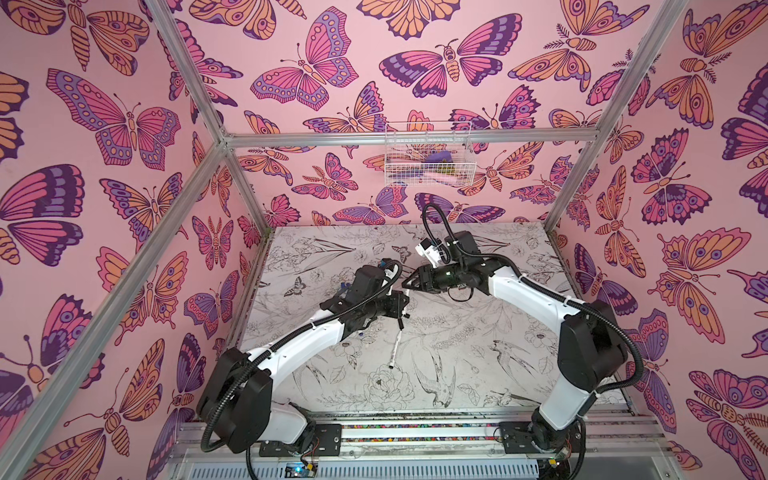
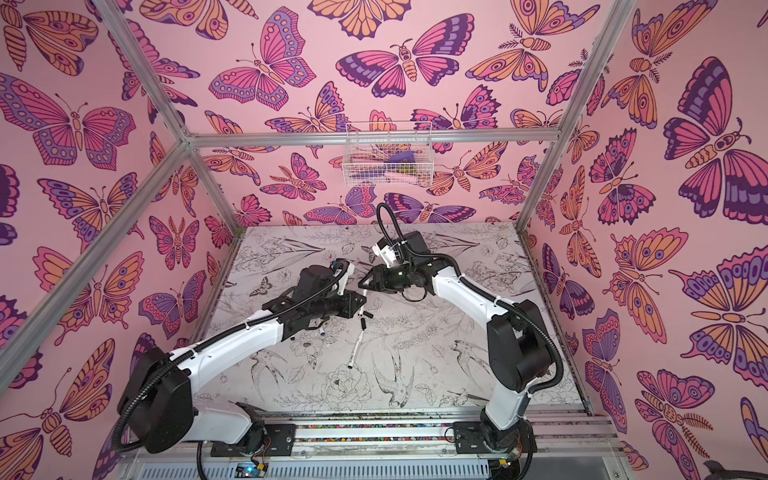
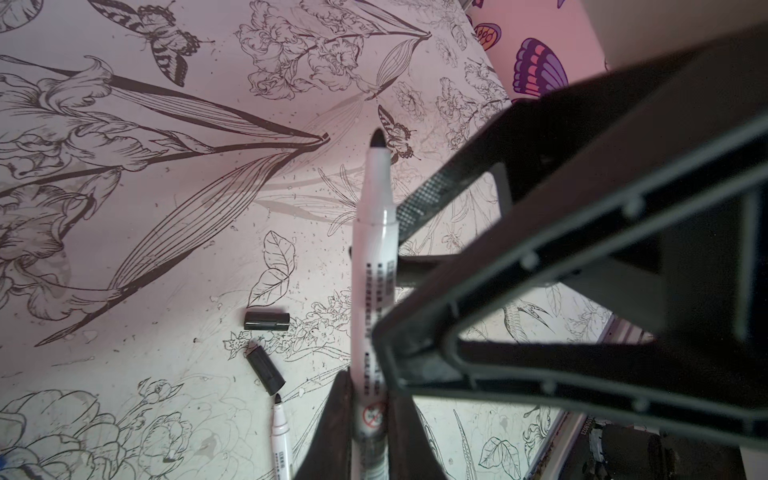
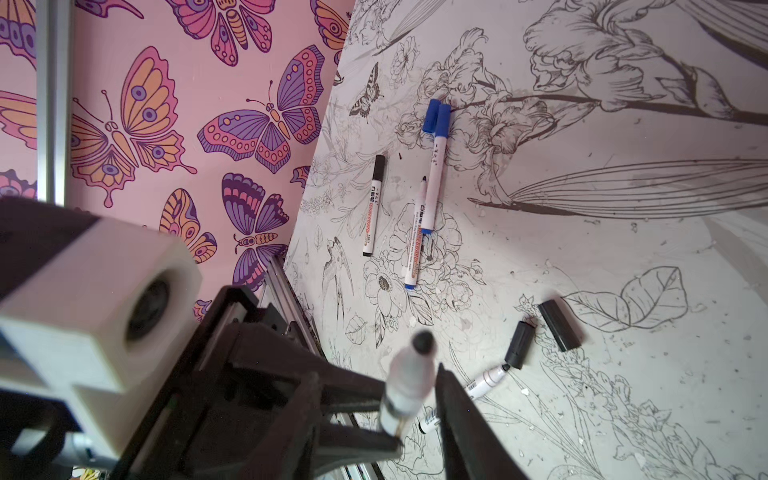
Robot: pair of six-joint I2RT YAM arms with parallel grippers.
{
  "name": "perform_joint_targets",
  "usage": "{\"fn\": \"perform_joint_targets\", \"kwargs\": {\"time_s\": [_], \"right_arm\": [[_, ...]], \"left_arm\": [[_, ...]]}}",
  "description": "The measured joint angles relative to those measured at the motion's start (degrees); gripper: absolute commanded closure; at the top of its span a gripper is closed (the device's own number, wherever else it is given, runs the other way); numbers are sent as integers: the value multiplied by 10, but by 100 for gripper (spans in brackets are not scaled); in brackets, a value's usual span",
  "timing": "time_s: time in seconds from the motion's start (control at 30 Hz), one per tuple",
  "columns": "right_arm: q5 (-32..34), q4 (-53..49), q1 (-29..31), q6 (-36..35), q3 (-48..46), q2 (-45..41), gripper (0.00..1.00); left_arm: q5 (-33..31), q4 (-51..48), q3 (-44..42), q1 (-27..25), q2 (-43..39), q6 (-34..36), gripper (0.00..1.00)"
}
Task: Insert the pens into the pen caps
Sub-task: 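Lift the white marker upright with the left gripper while the right gripper approaches, then lower the right gripper onto a loose black cap and grasp it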
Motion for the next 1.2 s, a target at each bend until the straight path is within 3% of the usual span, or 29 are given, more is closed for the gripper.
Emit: {"fn": "perform_joint_targets", "kwargs": {"time_s": [0.07,0.2,0.33,0.4,0.97,1.2], "right_arm": [[4,0,1,2,5,8,80],[10,-1,1,2,5,16,89],[9,-1,1,2,5,16,92],[5,1,2,2,5,15,93],[-16,2,4,1,4,1,97],[-16,1,4,-5,4,1,98]], "left_arm": [[-2,1,-1,-2,-1,-2,100],[-3,1,-3,-2,-2,-2,100],[-4,2,-3,-2,-2,-4,70],[-5,6,-3,-3,-2,-9,64],[-10,24,13,-7,24,-8,73],[-2,26,20,-8,33,-3,87]]}}
